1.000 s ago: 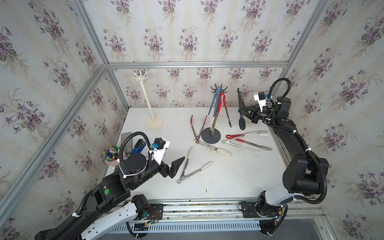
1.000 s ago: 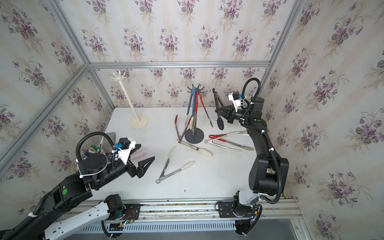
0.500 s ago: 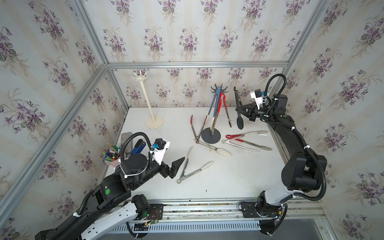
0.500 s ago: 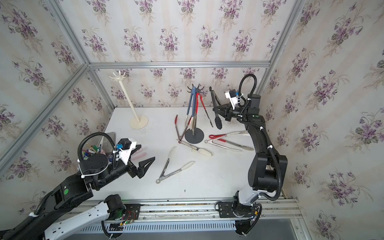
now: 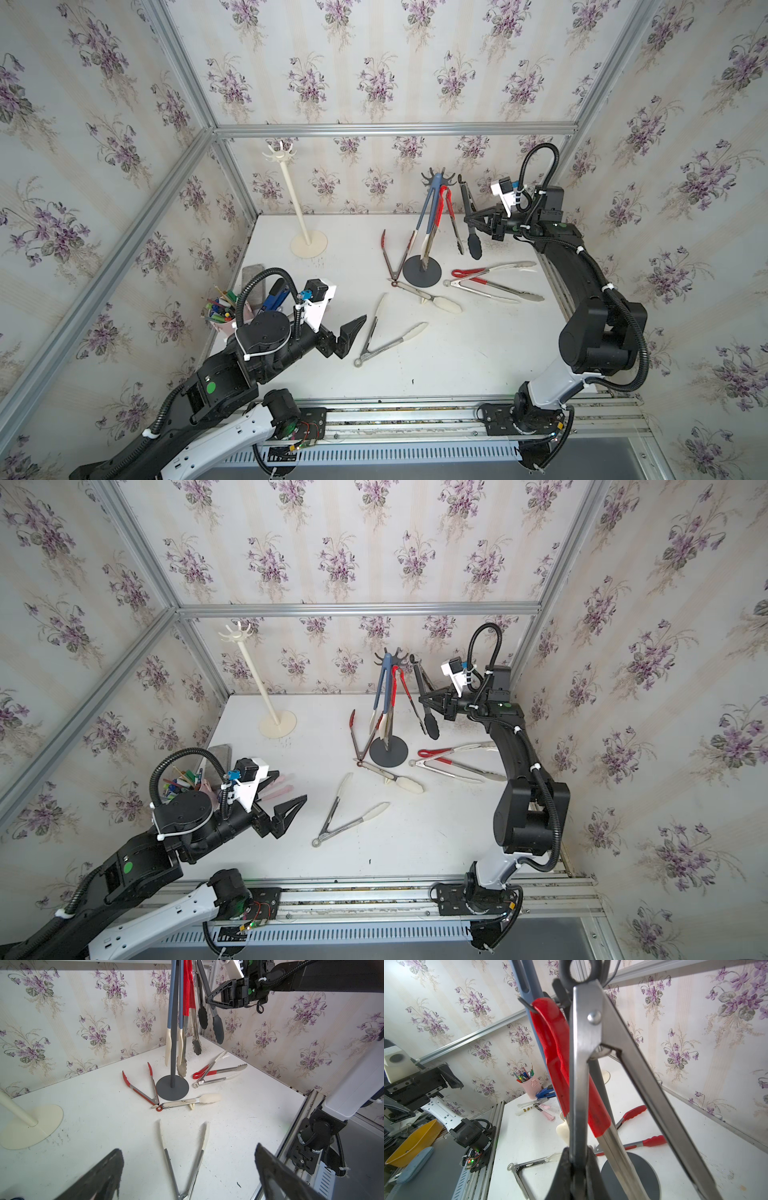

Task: Hang food tongs on kitchen utensil racks
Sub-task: Hang the food tongs on the rack.

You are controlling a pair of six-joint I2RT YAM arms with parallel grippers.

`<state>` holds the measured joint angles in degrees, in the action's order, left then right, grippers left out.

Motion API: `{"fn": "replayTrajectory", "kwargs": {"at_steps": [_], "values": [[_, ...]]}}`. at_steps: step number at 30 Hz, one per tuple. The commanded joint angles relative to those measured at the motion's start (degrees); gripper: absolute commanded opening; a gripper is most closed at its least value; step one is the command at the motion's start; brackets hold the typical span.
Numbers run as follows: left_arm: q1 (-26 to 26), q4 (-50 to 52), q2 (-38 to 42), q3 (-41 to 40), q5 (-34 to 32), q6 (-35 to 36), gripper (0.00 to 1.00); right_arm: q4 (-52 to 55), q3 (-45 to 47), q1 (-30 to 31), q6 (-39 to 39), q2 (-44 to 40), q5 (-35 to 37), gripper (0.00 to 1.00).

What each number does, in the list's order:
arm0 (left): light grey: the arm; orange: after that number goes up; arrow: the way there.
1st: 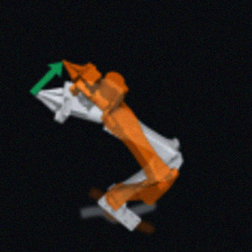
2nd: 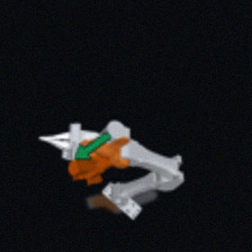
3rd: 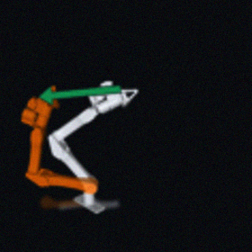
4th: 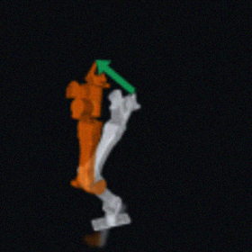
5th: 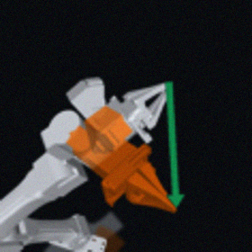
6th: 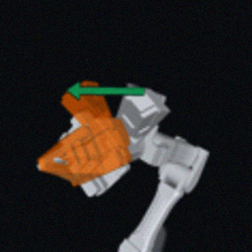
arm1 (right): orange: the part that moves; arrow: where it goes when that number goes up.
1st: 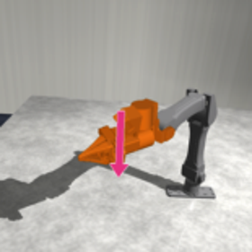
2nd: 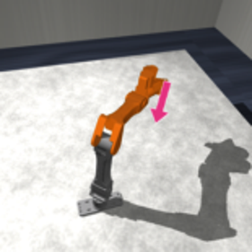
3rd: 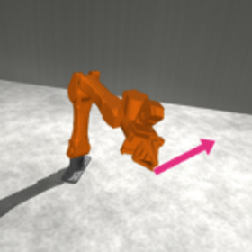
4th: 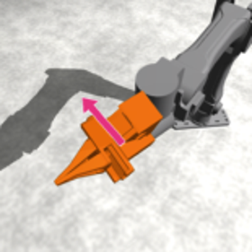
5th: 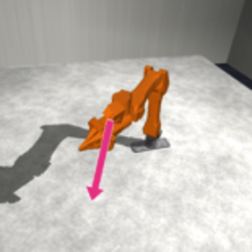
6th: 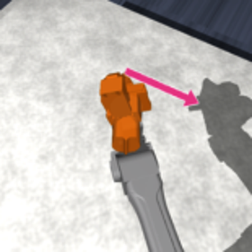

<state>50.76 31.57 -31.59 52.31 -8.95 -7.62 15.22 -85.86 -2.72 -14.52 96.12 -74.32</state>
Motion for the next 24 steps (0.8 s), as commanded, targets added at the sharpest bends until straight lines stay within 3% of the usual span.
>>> {"fn": "replayTrajectory", "kwargs": {"at_steps": [1,24], "values": [[0.0,-0.5,0.3,-0.1,-0.5,-0.2,0.99,0.3,-0.6,0.3,-2.1,0.1,-1.6,0.00],[0.0,-0.5,0.8,-1.4,-1.3,-0.8,0.99,2.7,-0.2,0.5,-4.8,-2.0,-0.5,0.00]]}}
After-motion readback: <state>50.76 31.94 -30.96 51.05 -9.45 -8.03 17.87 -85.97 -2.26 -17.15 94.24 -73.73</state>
